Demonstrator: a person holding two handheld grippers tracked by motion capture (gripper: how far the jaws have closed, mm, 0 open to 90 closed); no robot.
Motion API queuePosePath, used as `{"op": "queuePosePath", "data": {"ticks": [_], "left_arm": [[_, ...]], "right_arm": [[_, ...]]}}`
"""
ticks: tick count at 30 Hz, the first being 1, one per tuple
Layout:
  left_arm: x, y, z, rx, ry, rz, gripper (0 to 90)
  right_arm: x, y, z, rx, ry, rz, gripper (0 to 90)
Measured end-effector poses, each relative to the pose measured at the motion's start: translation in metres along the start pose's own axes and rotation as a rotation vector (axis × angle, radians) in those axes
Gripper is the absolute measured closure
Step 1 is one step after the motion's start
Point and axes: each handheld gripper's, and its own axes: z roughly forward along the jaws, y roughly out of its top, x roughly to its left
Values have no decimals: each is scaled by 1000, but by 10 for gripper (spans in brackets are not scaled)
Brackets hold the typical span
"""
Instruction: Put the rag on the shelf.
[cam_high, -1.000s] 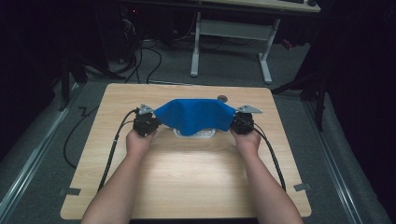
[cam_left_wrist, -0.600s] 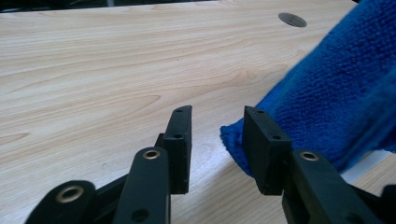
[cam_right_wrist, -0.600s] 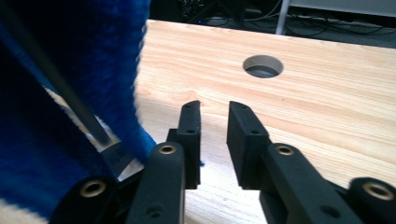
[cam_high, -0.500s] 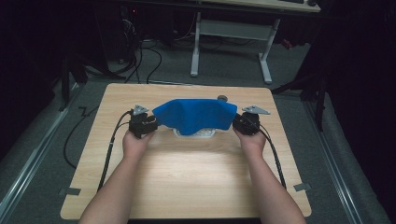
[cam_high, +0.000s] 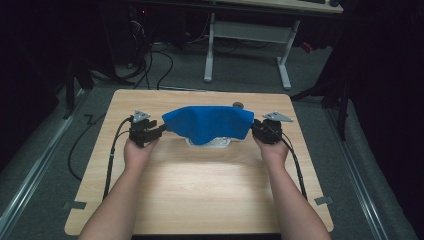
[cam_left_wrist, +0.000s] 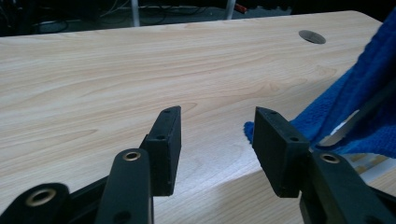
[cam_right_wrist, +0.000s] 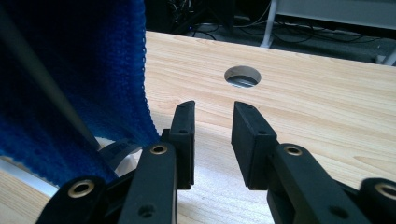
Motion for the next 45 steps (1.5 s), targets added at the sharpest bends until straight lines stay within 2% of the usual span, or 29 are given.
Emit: {"op": "queuePosePath", "data": {"ticks": [16,21,22,24,28,29,31,32,33,35,36,37,40,41,42,44,45], "left_arm": [[10,-2,-16,-3,46,22,520],[7,-5,-25,-21,61,29,491],[5,-7,-27,-25,66,37,479],[1,-12,-33,-9,74,61,470],[-4,-21,-45,-19,70,61,470],[-7,-27,-51,-17,65,58,469],[-11,-32,-56,-20,59,57,470],[-18,-40,-63,-10,47,70,471],[-18,-40,-63,-10,47,70,476],[-27,-48,-69,2,43,85,484],[-38,-55,-75,18,28,100,483],[-38,-55,-75,18,28,100,481],[-56,-68,-83,10,-6,101,480],[-63,-72,-84,20,-12,114,480],[-78,-81,-85,43,-20,131,480],[-93,-89,-85,68,-60,121,476],[-93,-89,-85,68,-60,121,473]], "right_arm": [[-3,1,-8,-4,-19,-21,700],[-4,1,-15,-10,-27,-26,659],[-4,-2,-20,-37,-32,-38,647],[-3,-5,-25,-23,-41,-47,621],[0,-12,-36,-40,-33,-59,601],[3,-18,-45,-51,-37,-73,593],[5,-20,-49,-46,-35,-78,581],[11,-26,-58,-27,-32,-105,563],[11,-26,-58,-27,-32,-105,563],[20,-36,-72,-51,-28,-138,549],[24,-38,-76,-38,-21,-145,535],[24,-38,-76,-38,-21,-145,535],[40,-51,-90,-53,-4,-183,521],[44,-55,-92,-54,1,-193,517],[56,-64,-98,-37,9,-217,501],[66,-74,-102,-32,31,-216,494],[66,-74,-102,-32,31,-216,494]]}}
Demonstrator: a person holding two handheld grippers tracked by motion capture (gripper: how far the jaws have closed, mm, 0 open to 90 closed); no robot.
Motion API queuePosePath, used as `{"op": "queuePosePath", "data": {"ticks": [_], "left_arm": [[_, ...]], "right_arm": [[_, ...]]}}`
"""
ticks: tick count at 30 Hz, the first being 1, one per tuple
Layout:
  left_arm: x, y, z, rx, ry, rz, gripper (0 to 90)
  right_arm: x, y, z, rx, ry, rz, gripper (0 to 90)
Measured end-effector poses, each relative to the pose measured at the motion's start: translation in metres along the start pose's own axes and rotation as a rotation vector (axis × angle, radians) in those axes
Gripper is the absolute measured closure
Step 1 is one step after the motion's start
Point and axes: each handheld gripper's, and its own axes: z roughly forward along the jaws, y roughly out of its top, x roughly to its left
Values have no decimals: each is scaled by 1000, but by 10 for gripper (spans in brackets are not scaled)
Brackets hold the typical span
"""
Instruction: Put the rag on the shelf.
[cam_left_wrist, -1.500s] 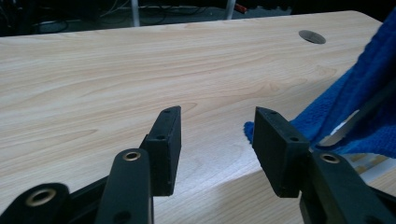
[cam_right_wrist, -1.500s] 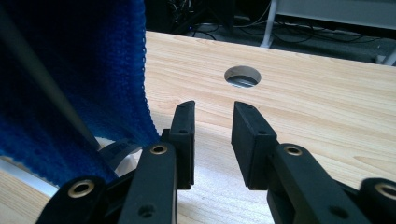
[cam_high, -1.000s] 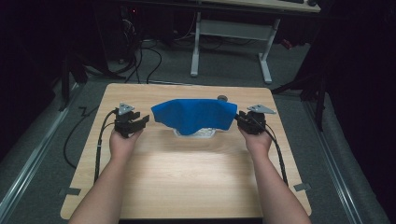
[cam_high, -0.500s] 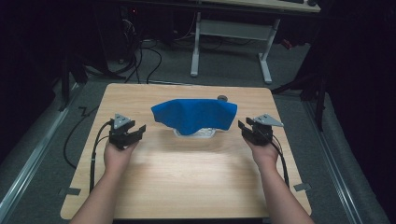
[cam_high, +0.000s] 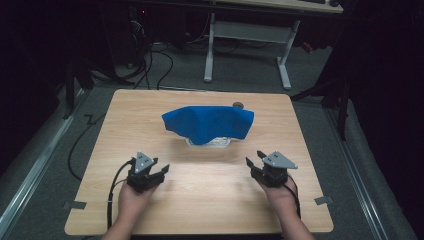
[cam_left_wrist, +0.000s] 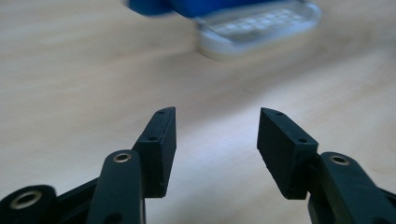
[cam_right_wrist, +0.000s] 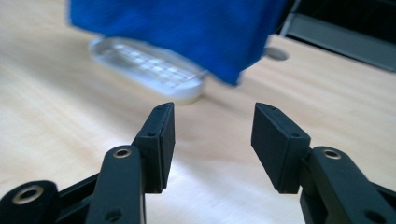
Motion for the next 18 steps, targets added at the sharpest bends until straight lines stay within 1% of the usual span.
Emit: {"op": "queuePosePath", "data": {"ticks": [1,2,3,4,5,6,7,8,9,10,11,13,15,18], "left_arm": [[-15,-4,1,24,-31,17,471],[-15,-4,1,24,-31,17,468],[-27,-7,1,33,-50,31,468],[-33,-9,0,34,-66,26,468],[-40,-11,0,41,-92,24,470],[-48,-12,1,50,-114,28,470],[-56,-13,3,64,-124,51,469],[-64,-13,6,70,-122,88,463],[-67,-12,8,71,-116,107,456],[-70,-12,10,74,-106,123,452],[-71,-10,15,80,-121,109,452],[-70,-9,16,74,-126,103,450],[-67,-8,16,68,-118,101,449],[-60,-10,14,69,-120,81,447]], "right_arm": [[12,-7,-4,12,17,-11,490],[12,-7,-4,12,17,-11,490],[16,-9,-5,11,24,-12,489],[23,-15,-9,12,42,-10,486],[32,-22,-12,3,52,1,488],[32,-22,-12,3,52,1,488],[37,-26,-12,8,64,1,487],[41,-28,-12,24,75,-16,485],[46,-29,-10,34,90,-56,486],[50,-29,-7,33,100,-90,487],[50,-29,-4,35,111,-90,486],[50,-29,-1,37,117,-95,485],[50,-29,3,39,113,-102,485],[49,-29,6,47,116,-94,485]]}}
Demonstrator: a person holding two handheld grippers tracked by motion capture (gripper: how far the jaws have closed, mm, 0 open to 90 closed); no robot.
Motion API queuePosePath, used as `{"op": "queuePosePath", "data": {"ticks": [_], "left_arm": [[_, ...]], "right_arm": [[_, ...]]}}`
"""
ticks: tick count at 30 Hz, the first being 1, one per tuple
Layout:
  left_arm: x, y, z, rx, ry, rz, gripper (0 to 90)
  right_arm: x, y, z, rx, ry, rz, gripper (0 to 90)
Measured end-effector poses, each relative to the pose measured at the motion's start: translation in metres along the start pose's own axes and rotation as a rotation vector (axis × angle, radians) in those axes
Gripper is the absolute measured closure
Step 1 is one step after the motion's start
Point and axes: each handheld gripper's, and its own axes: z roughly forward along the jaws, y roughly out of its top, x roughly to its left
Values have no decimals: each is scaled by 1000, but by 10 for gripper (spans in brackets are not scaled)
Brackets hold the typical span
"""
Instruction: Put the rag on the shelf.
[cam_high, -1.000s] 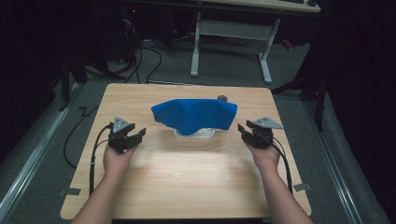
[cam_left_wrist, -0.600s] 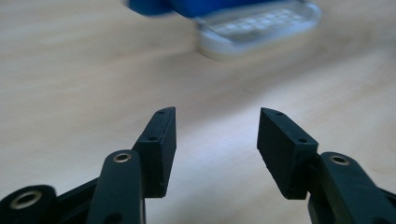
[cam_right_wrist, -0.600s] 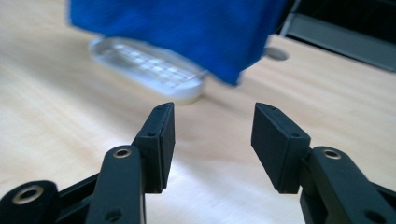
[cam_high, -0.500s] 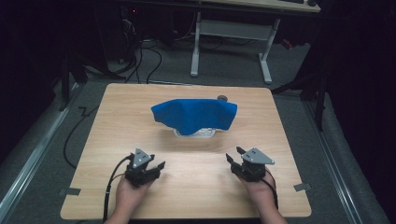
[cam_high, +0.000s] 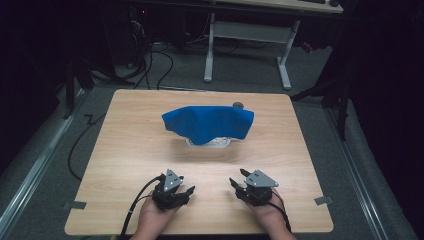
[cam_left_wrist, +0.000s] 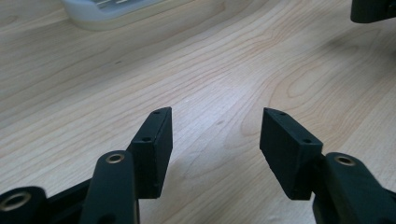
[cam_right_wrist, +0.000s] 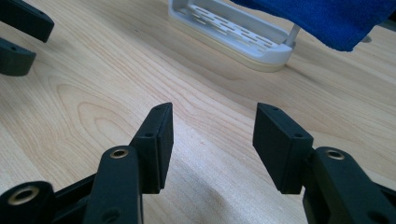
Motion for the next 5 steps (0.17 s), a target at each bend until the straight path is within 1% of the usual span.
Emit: {"op": "queuePosePath", "data": {"ticks": [3,5], "left_arm": [[7,-3,-2,-1,5,-22,447],[8,-2,-2,-6,8,-28,445]], "right_arm": [[0,0,-2,-4,2,5,485],[0,0,-3,-4,3,8,485]]}}
